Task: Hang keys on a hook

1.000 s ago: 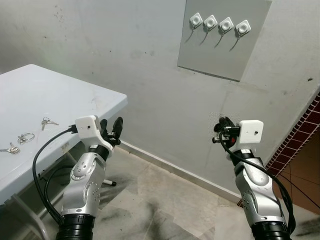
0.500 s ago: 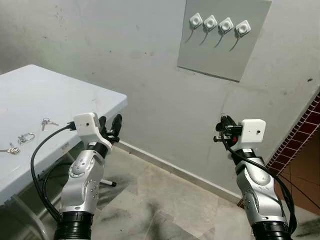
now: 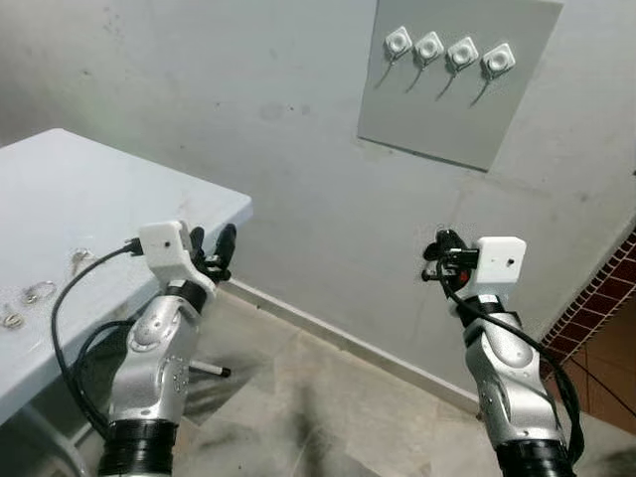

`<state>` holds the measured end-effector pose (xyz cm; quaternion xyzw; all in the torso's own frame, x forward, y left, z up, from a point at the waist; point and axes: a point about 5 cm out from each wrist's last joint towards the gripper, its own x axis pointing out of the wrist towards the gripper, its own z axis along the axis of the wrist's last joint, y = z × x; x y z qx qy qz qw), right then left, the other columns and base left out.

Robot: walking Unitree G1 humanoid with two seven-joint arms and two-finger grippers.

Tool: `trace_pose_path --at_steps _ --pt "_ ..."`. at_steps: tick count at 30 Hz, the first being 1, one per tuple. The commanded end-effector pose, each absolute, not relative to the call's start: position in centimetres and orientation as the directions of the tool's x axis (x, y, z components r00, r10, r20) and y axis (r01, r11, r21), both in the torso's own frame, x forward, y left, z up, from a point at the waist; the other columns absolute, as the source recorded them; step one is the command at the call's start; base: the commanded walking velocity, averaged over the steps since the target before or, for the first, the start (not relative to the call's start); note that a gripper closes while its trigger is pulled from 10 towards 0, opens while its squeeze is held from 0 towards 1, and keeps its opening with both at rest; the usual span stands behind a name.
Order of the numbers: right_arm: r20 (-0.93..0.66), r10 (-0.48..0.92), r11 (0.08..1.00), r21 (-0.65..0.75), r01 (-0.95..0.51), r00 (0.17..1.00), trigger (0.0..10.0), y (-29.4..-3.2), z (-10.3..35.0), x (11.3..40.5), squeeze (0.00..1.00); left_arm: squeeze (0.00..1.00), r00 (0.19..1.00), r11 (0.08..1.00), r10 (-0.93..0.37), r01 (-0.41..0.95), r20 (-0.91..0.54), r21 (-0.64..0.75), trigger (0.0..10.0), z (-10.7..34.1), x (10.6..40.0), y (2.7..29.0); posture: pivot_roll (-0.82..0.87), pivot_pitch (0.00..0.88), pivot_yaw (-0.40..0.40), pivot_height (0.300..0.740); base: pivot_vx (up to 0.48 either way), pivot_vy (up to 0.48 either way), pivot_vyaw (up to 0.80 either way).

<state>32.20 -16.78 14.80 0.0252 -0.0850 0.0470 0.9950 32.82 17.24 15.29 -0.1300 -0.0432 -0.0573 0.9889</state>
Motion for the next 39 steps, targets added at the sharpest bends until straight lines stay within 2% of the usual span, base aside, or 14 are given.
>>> trace_pose_path --at_steps 1,39 --pt "0.192 0.063 0.996 0.042 -0.073 0.979 10.0 -17.51 15.35 32.17 0.00 0.00 0.985 0.958 -0.126 0.151 0.115 -0.246 10.0 15.81 33.03 16.47 0.17 0.000 0.000 0.740 0.412 0.000 0.00" --pt "0.190 0.069 0.996 0.042 -0.078 0.979 10.0 -17.39 15.38 32.18 0.00 0.00 0.986 0.958 -0.123 0.148 0.114 -0.248 10.0 15.85 33.13 16.47 0.18 0.000 -0.002 0.740 0.409 0.000 0.00"
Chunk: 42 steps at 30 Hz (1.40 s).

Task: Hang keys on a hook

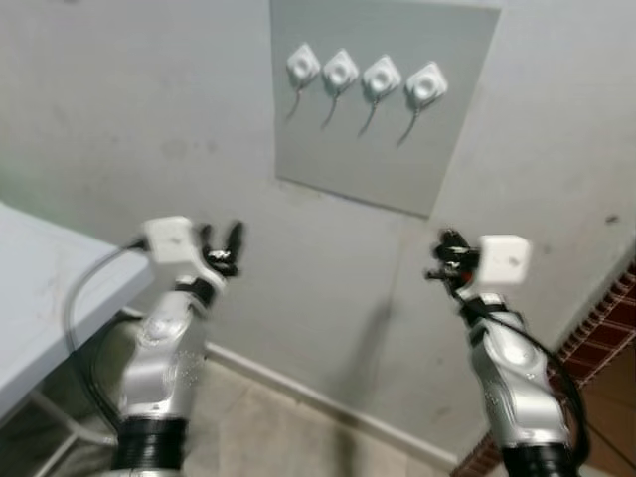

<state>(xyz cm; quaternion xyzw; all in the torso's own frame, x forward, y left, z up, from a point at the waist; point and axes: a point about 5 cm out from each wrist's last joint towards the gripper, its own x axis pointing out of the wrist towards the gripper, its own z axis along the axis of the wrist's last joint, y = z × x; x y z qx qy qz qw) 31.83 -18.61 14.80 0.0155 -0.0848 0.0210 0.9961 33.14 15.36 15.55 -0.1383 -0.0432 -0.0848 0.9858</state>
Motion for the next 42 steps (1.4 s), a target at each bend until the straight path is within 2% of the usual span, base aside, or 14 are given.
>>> trace_pose_path --at_steps 1,5,14,25,32,42 --pt "0.190 0.070 0.996 0.041 -0.079 0.979 10.0 -17.4 15.4 32.2 0.00 0.00 0.986 0.958 -0.122 0.147 0.114 -0.248 10.0 15.9 33.1 16.5 0.18 0.000 -0.002 0.740 0.405 0.000 0.00" --pt "0.189 0.072 0.996 0.039 -0.081 0.979 10.0 -17.4 15.4 32.2 0.00 0.00 0.987 0.957 -0.116 0.141 0.110 -0.252 10.0 15.8 33.2 16.5 0.18 0.000 -0.003 0.740 0.400 0.000 0.00" --pt "0.184 0.124 0.991 0.028 -0.132 0.975 10.0 -16.9 15.5 32.3 0.00 0.00 0.983 0.959 -0.132 0.159 0.126 -0.234 10.0 16.2 33.2 15.9 0.18 0.000 -0.006 0.740 0.000 0.000 0.00" --pt "0.195 0.240 0.969 0.015 -0.247 0.951 10.0 -15.8 16.4 32.8 0.00 0.00 0.933 0.940 -0.309 0.329 0.186 -0.088 10.0 18.2 33.0 13.6 0.19 0.000 -0.016 0.740 0.000 0.000 0.00" --pt "0.255 0.326 0.939 0.027 -0.343 0.911 10.0 -14.9 18.3 33.3 0.00 0.00 0.894 0.909 -0.404 0.417 0.194 -0.029 10.0 18.8 32.7 12.0 0.19 0.000 -0.020 0.740 0.000 0.000 0.00" --pt "0.386 0.421 0.878 0.053 -0.476 0.821 10.0 -13.6 21.4 33.5 0.00 0.00 0.875 0.889 -0.444 0.458 0.192 -0.031 10.0 18.9 32.5 10.9 0.19 0.000 -0.022 0.740 0.000 0.000 0.00"
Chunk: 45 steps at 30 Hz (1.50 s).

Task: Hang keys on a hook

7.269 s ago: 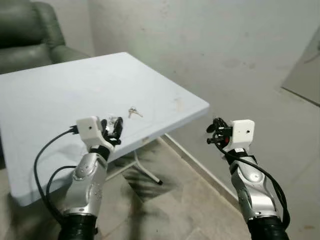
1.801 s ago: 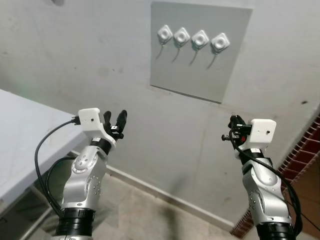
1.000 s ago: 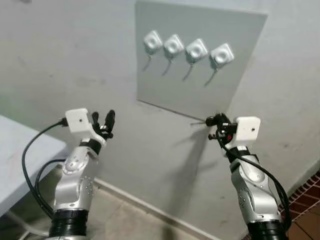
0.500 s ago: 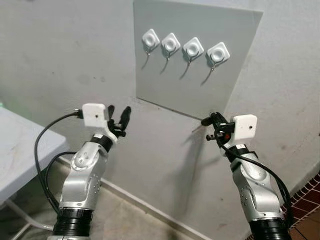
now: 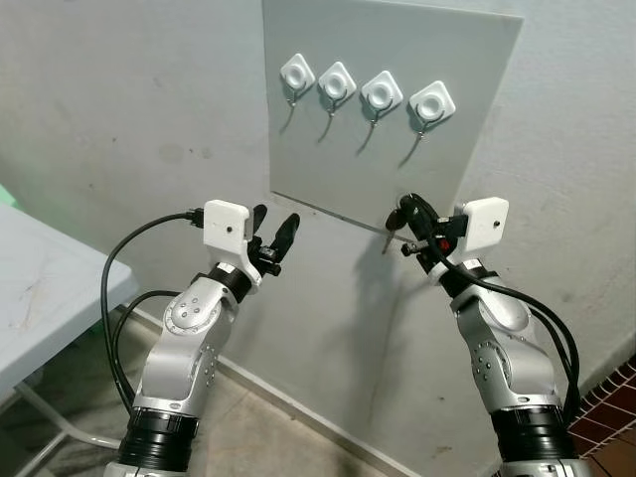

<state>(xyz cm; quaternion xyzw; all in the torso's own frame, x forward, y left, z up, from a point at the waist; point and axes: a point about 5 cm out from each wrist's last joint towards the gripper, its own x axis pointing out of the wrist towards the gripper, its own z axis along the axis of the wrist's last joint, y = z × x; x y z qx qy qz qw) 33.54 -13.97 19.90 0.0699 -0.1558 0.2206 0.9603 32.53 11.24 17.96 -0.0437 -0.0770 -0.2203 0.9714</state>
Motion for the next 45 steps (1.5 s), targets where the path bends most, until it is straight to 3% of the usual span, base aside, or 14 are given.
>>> trace_pose_path --at_steps 1,23,45 --pt "0.394 0.425 0.874 0.055 -0.482 0.815 10.0 -13.5 21.7 33.5 0.00 0.00 0.876 0.889 -0.444 0.457 0.191 -0.032 10.0 18.8 32.5 10.9 0.19 0.000 -0.024 0.740 0.000 0.000 0.00" --pt "0.507 0.335 0.873 0.149 -0.464 0.794 10.0 -13.6 24.2 34.5 0.00 0.00 0.890 0.900 -0.416 0.432 0.185 -0.055 10.0 18.7 32.5 11.3 0.19 0.000 -0.025 0.740 0.000 0.000 0.00" --pt "0.520 0.296 0.861 0.218 -0.459 0.801 10.0 -13.6 24.9 34.8 0.00 0.00 0.894 0.902 -0.409 0.426 0.182 -0.069 10.0 18.7 32.5 11.4 0.20 0.000 -0.023 0.740 0.000 0.000 0.00"
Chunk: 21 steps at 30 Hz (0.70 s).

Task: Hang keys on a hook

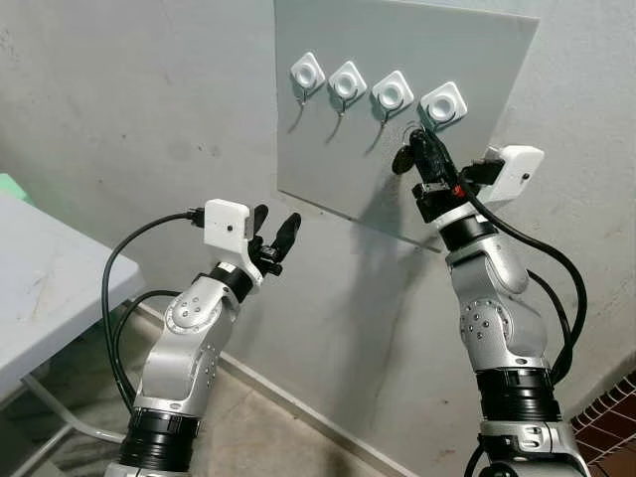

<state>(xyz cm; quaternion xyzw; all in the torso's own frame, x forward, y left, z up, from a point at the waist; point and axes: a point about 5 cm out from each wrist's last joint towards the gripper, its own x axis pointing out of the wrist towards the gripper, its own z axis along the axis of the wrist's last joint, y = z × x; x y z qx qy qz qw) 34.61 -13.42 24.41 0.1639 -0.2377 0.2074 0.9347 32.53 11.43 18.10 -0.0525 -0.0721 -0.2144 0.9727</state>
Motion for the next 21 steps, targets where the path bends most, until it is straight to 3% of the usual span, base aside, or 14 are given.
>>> trace_pose_path --at_steps 1,21 --pt "0.519 0.295 0.862 0.219 -0.458 0.802 10.0 -13.60 24.90 34.78 0.00 0.00 0.894 0.902 -0.409 0.426 0.181 -0.069 10.0 18.74 32.55 11.43 0.20 0.000 -0.023 0.740 0.000 0.000 0.00" --pt "0.524 0.238 0.831 0.326 -0.451 0.818 10.0 -14.12 24.64 34.76 0.00 0.00 0.894 0.900 -0.411 0.429 0.179 -0.073 10.0 18.80 32.57 11.38 0.19 0.000 -0.018 0.740 0.000 0.000 0.00"
